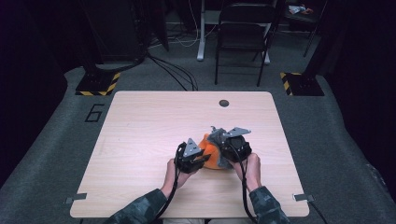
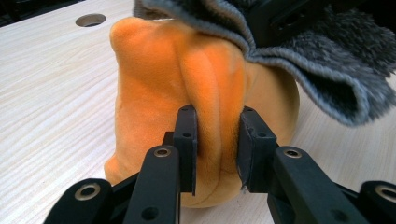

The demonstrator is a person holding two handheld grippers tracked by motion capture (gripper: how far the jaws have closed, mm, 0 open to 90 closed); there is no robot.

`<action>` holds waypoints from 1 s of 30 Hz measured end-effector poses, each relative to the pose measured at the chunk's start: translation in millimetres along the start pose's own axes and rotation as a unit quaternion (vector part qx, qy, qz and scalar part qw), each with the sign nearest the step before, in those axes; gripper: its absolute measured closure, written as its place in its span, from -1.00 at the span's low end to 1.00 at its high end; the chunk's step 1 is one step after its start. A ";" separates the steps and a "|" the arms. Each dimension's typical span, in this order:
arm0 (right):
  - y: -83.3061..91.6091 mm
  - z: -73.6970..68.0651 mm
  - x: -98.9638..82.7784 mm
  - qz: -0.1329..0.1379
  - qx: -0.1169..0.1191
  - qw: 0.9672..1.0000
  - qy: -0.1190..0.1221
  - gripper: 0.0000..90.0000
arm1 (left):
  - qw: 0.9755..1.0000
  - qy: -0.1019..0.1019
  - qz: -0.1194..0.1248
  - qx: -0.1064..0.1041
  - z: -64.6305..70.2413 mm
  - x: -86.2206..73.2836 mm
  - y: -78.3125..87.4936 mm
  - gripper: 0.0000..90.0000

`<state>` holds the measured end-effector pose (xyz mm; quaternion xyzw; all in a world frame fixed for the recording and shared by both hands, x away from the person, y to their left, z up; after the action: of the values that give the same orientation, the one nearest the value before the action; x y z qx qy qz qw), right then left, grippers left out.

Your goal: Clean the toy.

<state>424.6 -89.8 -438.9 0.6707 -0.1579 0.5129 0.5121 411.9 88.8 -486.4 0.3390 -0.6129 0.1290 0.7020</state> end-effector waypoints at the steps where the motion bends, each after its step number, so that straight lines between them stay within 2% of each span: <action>1: 0.0 0.0 0.0 0.000 0.000 1.000 0.000 0.62 | 1.000 0.000 0.000 0.000 0.0 0.0 0.0 0.59; 5: -2.0 16.1 -8.7 -0.013 -0.012 1.000 -0.017 0.62 | 1.000 0.000 0.003 0.000 -1.7 -0.2 -0.1 0.59; 6: -2.0 16.1 -8.7 -0.013 -0.012 1.000 -0.017 0.62 | 1.000 0.001 0.001 -0.002 -2.0 -0.2 0.1 0.59; 7: -3.8 23.5 -14.6 -0.021 -0.018 0.999 -0.030 0.62 | 1.000 0.000 0.001 -0.002 -2.1 -0.3 0.1 0.59; 8: -3.8 23.5 -14.6 -0.021 -0.018 0.999 -0.030 0.62 | 1.000 0.000 0.002 -0.001 -2.1 -0.4 -0.1 0.59; 9: -5.4 30.1 -20.2 -0.031 -0.021 0.998 -0.044 0.62 | 1.000 0.004 0.004 0.002 -1.9 -0.7 -0.2 0.59; 11: -8.5 37.3 -26.3 -0.038 -0.027 0.998 -0.046 0.62 | 1.000 0.003 0.001 -0.001 -2.5 -0.6 0.1 0.59; 12: -9.8 40.1 -29.8 -0.043 -0.026 0.997 -0.055 0.62 | 1.000 0.004 0.002 -0.002 -3.1 -1.0 0.1 0.59; 13: -9.8 40.1 -29.8 -0.043 -0.026 0.997 -0.055 0.62 | 1.000 0.004 0.002 -0.002 -3.1 -1.0 0.1 0.59; 17: -19.8 48.6 -46.0 -0.075 -0.039 0.995 -0.061 0.62 | 1.000 0.008 0.002 0.001 -5.1 -1.9 0.6 0.59; 18: -23.3 49.4 -50.2 -0.083 -0.038 0.994 -0.059 0.62 | 1.000 0.009 0.002 0.000 -6.3 -2.3 0.8 0.59; 19: -26.0 48.9 -54.1 -0.090 -0.037 0.993 -0.068 0.62 | 1.000 0.011 0.002 0.001 -7.0 -2.6 0.8 0.59; 20: -26.0 48.9 -54.1 -0.090 -0.037 0.993 -0.068 0.62 | 1.000 0.011 0.002 0.001 -7.0 -2.6 0.8 0.59; 21: -28.6 50.0 -57.0 -0.088 -0.026 0.994 -0.064 0.62 | 1.000 0.012 0.003 0.001 -7.5 -2.7 1.0 0.59; 23: -29.0 51.8 -57.0 -0.094 -0.023 0.993 -0.068 0.62 | 1.000 0.014 0.004 0.002 -8.2 -3.1 1.2 0.59; 27: -21.0 56.6 -50.4 -0.088 -0.033 0.993 -0.076 0.62 | 1.000 0.015 0.004 0.003 -9.4 -3.2 1.6 0.58; 28: -16.3 59.1 -46.5 -0.078 -0.037 0.993 -0.080 0.62 | 1.000 0.016 0.004 0.003 -9.7 -3.3 1.7 0.58; 29: -4.5 62.2 -35.0 -0.045 -0.039 0.995 -0.084 0.62 | 1.000 0.017 0.005 0.003 -9.9 -3.3 1.6 0.57; 30: 2.3 61.1 -27.8 -0.029 -0.036 0.995 -0.084 0.62 | 1.000 0.019 0.006 0.004 -9.8 -3.4 1.3 0.57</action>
<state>443.2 -151.4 -458.3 0.6969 -0.1993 0.4331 0.5357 418.0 96.7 -489.4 0.3351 -0.6014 0.1419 0.7113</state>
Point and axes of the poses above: each handheld gripper's, and its own axes: y roughly backward along the jaws, x roughly out of its top, z roughly to its right, the point moved 2 cm from there along -y, roughly forward along the jaws, and after that the axes turned 12 degrees about z, right-handed, at the moved point
